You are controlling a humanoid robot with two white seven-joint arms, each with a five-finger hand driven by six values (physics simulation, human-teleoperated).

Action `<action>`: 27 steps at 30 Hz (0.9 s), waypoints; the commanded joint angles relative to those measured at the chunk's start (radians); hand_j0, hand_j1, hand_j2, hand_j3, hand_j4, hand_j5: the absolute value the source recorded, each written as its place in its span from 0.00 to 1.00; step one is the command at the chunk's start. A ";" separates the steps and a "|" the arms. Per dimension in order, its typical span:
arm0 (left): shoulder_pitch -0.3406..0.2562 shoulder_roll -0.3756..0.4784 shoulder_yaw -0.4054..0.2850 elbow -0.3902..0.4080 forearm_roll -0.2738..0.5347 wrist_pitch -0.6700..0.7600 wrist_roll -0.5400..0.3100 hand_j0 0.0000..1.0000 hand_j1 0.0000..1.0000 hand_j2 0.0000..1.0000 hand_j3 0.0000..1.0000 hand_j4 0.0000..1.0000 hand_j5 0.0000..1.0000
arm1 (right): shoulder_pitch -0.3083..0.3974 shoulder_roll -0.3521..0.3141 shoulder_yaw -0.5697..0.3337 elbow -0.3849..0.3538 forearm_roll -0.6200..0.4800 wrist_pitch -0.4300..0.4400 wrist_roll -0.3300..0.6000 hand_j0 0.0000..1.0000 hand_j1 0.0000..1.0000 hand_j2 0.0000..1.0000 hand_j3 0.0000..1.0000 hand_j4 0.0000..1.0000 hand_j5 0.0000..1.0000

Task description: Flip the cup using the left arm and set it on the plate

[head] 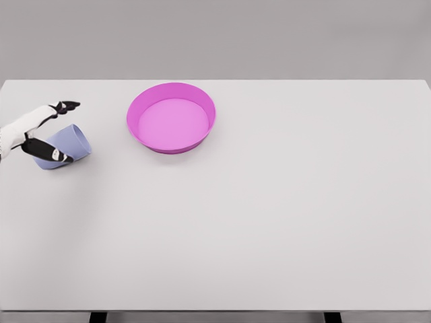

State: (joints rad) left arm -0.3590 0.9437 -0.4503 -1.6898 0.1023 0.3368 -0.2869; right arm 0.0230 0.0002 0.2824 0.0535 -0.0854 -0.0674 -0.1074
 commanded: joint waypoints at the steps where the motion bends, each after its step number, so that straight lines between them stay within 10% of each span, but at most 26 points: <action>1: -0.002 -0.009 -0.011 0.015 -0.010 -0.001 0.002 1.00 1.00 1.00 1.00 1.00 1.00 | 0.000 0.000 0.000 0.000 0.000 0.000 0.000 1.00 1.00 1.00 1.00 1.00 1.00; 27: -0.025 -0.060 -0.037 0.082 -0.050 0.002 0.002 1.00 1.00 1.00 1.00 1.00 1.00 | 0.000 0.000 0.000 0.000 0.000 0.000 0.000 1.00 1.00 1.00 1.00 1.00 1.00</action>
State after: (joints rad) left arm -0.3835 0.8824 -0.4880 -1.6131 0.0531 0.3398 -0.2856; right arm 0.0230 0.0002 0.2823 0.0535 -0.0855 -0.0674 -0.1074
